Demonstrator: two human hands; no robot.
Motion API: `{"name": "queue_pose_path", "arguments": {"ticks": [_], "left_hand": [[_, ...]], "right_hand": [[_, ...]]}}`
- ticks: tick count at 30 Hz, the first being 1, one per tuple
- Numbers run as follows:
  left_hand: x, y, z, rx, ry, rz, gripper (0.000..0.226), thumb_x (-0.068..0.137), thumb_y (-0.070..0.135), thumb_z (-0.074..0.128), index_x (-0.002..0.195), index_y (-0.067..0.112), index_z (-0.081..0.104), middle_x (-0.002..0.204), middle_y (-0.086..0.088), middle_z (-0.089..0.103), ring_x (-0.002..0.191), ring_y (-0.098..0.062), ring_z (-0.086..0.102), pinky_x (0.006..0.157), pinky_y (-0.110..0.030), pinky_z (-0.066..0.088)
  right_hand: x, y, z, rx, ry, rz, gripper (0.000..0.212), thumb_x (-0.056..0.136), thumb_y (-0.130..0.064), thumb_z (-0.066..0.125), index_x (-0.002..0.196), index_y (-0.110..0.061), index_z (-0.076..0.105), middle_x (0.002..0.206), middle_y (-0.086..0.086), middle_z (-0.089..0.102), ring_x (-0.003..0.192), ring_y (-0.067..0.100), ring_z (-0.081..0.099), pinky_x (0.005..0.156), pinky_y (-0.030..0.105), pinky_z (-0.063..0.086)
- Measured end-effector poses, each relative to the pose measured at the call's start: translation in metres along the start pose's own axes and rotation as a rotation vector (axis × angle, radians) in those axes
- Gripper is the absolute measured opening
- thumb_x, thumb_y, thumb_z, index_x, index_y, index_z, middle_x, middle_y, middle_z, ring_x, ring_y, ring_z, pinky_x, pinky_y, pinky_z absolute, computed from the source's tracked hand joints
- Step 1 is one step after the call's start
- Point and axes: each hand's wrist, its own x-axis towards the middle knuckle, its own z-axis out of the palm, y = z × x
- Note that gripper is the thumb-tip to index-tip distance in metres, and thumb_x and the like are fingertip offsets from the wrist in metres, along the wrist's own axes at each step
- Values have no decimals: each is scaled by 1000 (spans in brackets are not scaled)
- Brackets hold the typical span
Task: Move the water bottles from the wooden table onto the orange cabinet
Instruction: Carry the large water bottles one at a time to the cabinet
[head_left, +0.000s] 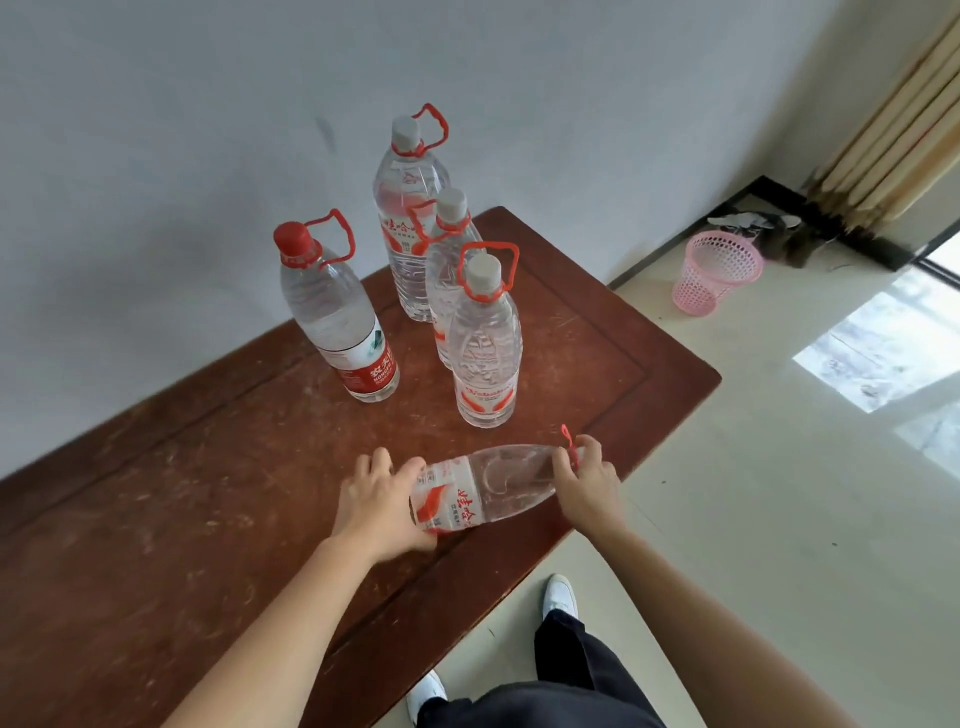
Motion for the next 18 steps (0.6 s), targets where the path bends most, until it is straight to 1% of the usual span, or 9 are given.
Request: {"name": "queue_pose_path", "arguments": {"ticks": [2, 3, 5, 7, 10, 12, 15, 17, 18], "left_hand": [[-6, -1, 7, 15, 16, -20, 107, 56, 73, 73, 145, 34, 27, 132, -4, 38, 122, -24, 39, 103, -41, 41], [-8, 0, 10, 11, 32, -27, 107, 57, 73, 72, 145, 33, 26, 133, -3, 39, 122, -23, 40, 103, -40, 41], [-12, 2, 16, 9, 70, -27, 108, 61, 73, 71, 148, 32, 22, 137, -2, 40, 126, -22, 41, 105, -39, 40], [-15, 3, 21, 18, 109, -23, 106, 66, 74, 68, 151, 31, 20, 143, -1, 41, 132, -22, 39, 108, -38, 39], [-20, 5, 29, 15, 151, -26, 108, 69, 73, 67, 155, 31, 18, 151, -1, 38, 140, -23, 34, 112, -41, 36], [-21, 7, 30, -2, 151, -40, 112, 68, 70, 71, 156, 32, 15, 156, -4, 34, 145, -27, 30, 115, -45, 32], [-19, 10, 28, -19, 116, -63, 119, 68, 68, 75, 158, 34, 5, 163, -5, 24, 151, -30, 19, 119, -49, 25], [-17, 10, 25, -17, 81, -85, 122, 67, 68, 76, 157, 36, 0, 164, -5, 20, 151, -30, 18, 119, -49, 25], [-15, 9, 24, -15, 71, -91, 124, 66, 69, 76, 157, 36, -1, 164, -4, 21, 150, -29, 20, 118, -49, 26]], "right_hand": [[0, 1, 4, -169, -22, -10, 52, 101, -47, 38, 149, -28, 44, 136, 25, 52, 130, 40, 44, 109, 46, 34], [-1, -2, 3, -236, 5, -47, 53, 102, -47, 38, 152, -30, 40, 145, 24, 43, 136, 39, 37, 113, 48, 29], [-2, -13, 0, -361, 93, -213, 61, 102, -39, 43, 159, -28, 23, 162, 17, 16, 149, 36, 16, 121, 50, 16], [-1, -26, -1, -448, 50, -388, 72, 99, -34, 46, 162, -27, 11, 168, 13, 1, 154, 33, 0, 124, 51, 5], [-1, -38, 9, -536, -302, -527, 68, 98, -44, 42, 160, -37, 16, 170, 8, 7, 156, 32, -3, 123, 55, -5], [1, -39, 16, -636, -472, -549, 78, 90, -51, 50, 158, -44, 14, 170, 7, 8, 155, 36, -1, 122, 62, -6], [8, -37, 15, -787, -506, -601, 106, 78, -48, 70, 157, -47, -1, 170, 6, -1, 155, 41, -3, 120, 68, -5], [12, -37, 16, -843, -500, -643, 116, 77, -39, 78, 156, -48, -7, 170, 6, -4, 155, 43, -3, 119, 69, -2], [13, -37, 18, -850, -481, -657, 118, 77, -39, 80, 156, -48, -8, 170, 7, -3, 155, 43, -1, 119, 69, 0]]}}
